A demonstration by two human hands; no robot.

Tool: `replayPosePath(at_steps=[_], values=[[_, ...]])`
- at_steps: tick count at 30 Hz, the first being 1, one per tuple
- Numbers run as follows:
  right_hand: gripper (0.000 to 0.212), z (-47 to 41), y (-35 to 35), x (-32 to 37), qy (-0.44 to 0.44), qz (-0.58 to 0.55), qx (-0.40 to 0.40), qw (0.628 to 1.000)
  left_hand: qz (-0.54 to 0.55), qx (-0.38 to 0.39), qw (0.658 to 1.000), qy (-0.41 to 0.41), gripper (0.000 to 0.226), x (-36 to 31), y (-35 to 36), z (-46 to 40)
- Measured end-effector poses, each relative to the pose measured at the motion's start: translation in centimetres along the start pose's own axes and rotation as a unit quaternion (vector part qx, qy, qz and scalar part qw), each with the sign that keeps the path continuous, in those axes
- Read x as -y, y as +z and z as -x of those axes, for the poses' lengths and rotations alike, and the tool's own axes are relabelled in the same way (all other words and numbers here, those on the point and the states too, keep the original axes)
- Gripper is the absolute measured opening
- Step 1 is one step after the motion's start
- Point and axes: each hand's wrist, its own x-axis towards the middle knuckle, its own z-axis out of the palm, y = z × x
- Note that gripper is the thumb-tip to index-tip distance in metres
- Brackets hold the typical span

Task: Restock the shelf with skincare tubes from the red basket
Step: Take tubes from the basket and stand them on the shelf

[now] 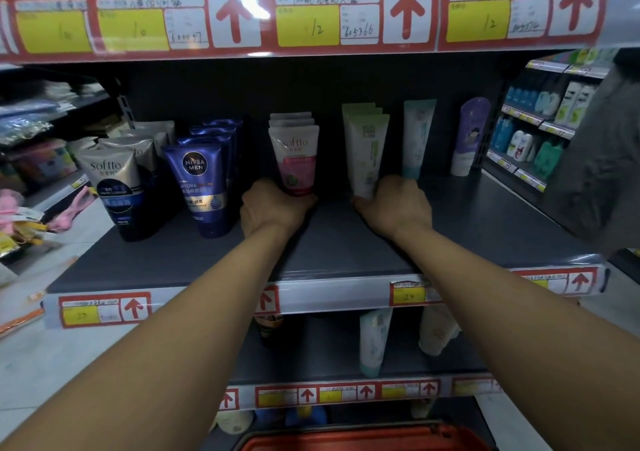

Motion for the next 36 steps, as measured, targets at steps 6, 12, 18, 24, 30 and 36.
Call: replayPosePath(at_steps=[6, 12, 18, 24, 30, 36], values=[[0.039, -0.2, 0.0, 0.0, -0.010, 0.012, 0.011, 1.000, -0.006, -0.001, 1.000, -0.002, 0.074, 0.1, 0.1, -0.1], [0.042, -0.3, 0.2, 0.0, -0.009, 0.013, 0.011, 1.000, -0.006, 0.002, 1.000, 0.000, 0.071, 0.0, 0.1, 0.0], [0.044, -0.7, 0.3, -0.5, 0.008, -0.017, 0.034, 0.999, -0.028, 0.017, 0.999, 0.010, 0.073, 0.0, 0.0, 0.1], [0.052, 0.1, -1.5, -0.2, -0.053, 0.015, 0.103, 0.993, -0.041, 0.058, 0.997, 0.017, 0.071, -0.5, -1.1, 0.7], [0.045, 3.7, -3.9, 0.1, -0.120, -0.005, 0.082, 0.989, -0.054, 0.081, 0.995, 0.037, 0.068, -1.0, -2.5, 3.3], [0.036, 7.3, -5.5, -0.3, -0.127, -0.023, 0.042, 0.991, -0.084, 0.095, 0.988, 0.093, 0.056, -0.6, -4.3, 7.5]])
